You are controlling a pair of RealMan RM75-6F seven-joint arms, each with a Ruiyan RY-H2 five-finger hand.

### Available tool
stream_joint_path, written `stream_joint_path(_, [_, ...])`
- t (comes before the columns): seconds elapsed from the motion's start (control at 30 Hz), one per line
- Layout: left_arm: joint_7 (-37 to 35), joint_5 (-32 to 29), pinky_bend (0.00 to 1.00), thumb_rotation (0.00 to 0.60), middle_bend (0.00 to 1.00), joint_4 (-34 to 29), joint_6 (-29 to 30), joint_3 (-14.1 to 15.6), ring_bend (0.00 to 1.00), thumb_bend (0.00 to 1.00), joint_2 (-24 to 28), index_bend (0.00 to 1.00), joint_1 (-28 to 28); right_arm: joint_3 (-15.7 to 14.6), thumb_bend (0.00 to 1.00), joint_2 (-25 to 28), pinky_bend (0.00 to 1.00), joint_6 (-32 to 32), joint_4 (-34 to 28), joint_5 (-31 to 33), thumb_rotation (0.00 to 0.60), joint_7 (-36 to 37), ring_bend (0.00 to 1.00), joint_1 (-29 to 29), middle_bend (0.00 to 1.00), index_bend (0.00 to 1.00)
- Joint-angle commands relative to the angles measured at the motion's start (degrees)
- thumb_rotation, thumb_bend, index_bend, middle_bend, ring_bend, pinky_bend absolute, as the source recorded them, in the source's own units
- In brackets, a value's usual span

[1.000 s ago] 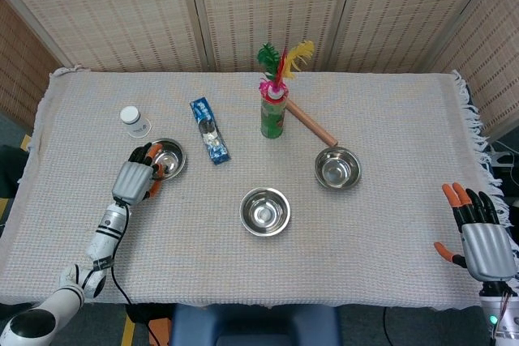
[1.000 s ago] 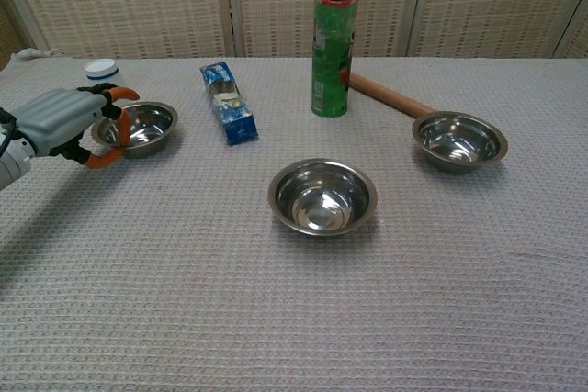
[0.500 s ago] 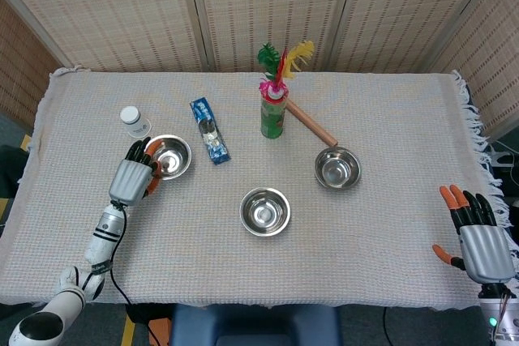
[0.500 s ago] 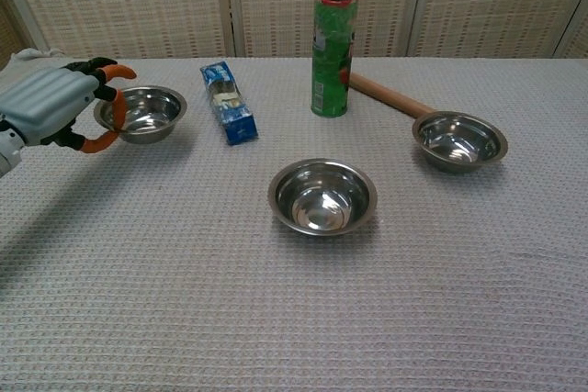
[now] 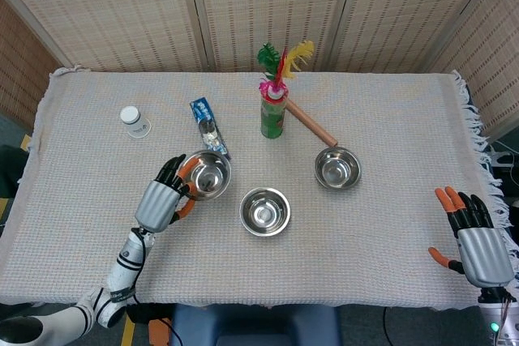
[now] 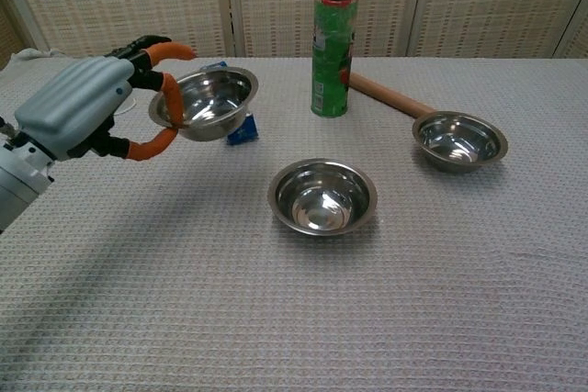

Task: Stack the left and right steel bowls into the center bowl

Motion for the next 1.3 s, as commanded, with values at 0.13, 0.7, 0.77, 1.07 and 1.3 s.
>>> stream_joint_path(0.13, [14.12, 0.91, 0.13, 0.600, 0.09, -14.92, -7.08, 1.12, 0.00, 0.42, 1.19, 0.57, -1.57, -0.10, 0.05, 0.63, 0.00, 0.55, 0.05, -0.44, 0.600, 1.29, 0.00, -0.24, 0.00, 0.00])
stream_joint_path(0.7, [18.01, -1.28, 0.14, 0.600, 0.04, -8.17, -14.01, -1.22, 0.00, 0.42, -7.44, 0.21, -4.37, -0.12, 0.05, 0.94, 0.00, 0.38, 0.28, -0.47, 0.600, 1.88, 0.00, -0.24, 0.00, 0.00])
stream_joint_path(0.77, [17.19, -1.11, 0.14, 0.600, 0.02, -8.99, -14.26, -1.08, 0.00, 0.42, -7.17, 0.10, -4.42, -0.17, 0.04, 0.87, 0.00, 0.21, 0.31, -0.48, 0.600, 1.75, 0.00, -0.18, 0.00, 0.00])
stream_joint_path(1.07, [19.56, -2.48, 0.14, 0.600, 0.00, -16.53, -16.54, 0.71, 0.00, 0.42, -2.18, 0.00, -2.76, -0.25, 0.05, 0.24, 0.00, -1.13, 0.57, -0.15, 0.600, 0.49, 0.00, 0.37, 0.00, 0.00])
stream_joint_path(1.3, [26.19, -7.21, 0.12, 0.600, 0.00, -25.31, -20.18, 2.13, 0.00, 0.42, 6.02, 0.00, -0.55, 0.22, 0.05, -1.66, 0.00, -4.60, 1.45, 1.15, 0.600, -1.80, 0.00, 2.25, 0.00, 0.00])
